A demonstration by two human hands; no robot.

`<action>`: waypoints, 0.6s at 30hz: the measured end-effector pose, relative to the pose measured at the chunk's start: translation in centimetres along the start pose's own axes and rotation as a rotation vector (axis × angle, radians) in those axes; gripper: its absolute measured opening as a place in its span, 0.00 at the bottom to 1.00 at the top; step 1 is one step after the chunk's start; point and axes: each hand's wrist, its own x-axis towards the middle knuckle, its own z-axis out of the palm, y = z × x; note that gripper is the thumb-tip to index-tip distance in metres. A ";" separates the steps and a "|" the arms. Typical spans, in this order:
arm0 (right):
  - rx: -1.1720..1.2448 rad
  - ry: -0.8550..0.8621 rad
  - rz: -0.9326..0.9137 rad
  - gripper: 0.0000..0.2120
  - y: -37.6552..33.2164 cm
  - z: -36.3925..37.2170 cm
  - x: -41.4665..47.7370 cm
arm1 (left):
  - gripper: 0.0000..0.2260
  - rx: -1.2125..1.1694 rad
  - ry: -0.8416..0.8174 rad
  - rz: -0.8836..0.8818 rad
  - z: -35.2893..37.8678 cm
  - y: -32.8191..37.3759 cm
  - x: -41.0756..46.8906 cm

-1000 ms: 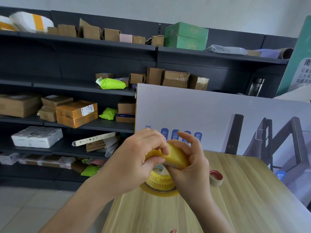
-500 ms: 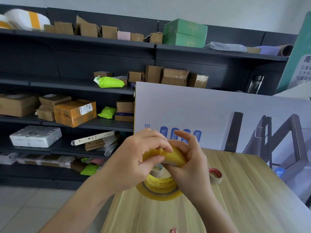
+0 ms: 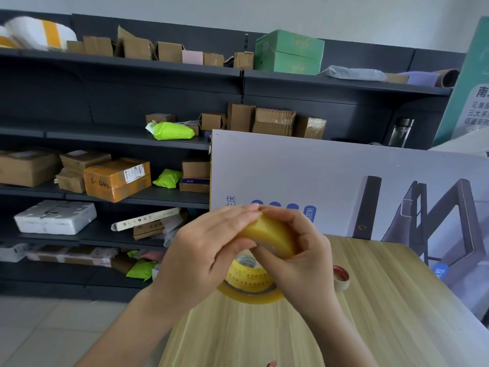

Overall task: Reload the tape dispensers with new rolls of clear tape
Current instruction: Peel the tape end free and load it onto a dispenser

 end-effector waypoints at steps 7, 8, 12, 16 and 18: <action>0.377 -0.207 0.350 0.27 -0.6 -1.0 0.2 | 0.13 -0.151 0.151 -0.114 0.1 -0.2 -0.2; 0.391 -0.202 0.357 0.27 -0.6 -1.0 0.2 | 0.12 -0.146 0.138 -0.107 0.1 -0.2 -0.1; 0.380 -0.166 0.371 0.20 -0.4 -1.1 0.1 | 0.11 -0.094 0.100 -0.028 -0.3 -0.3 0.3; 0.367 -0.167 0.379 0.25 -0.5 -1.5 0.3 | 0.10 -0.047 0.091 0.043 -0.6 -0.3 0.8; 0.367 -0.175 0.381 0.27 -0.5 -1.6 0.4 | 0.09 -0.057 0.075 0.022 -0.7 -0.4 0.9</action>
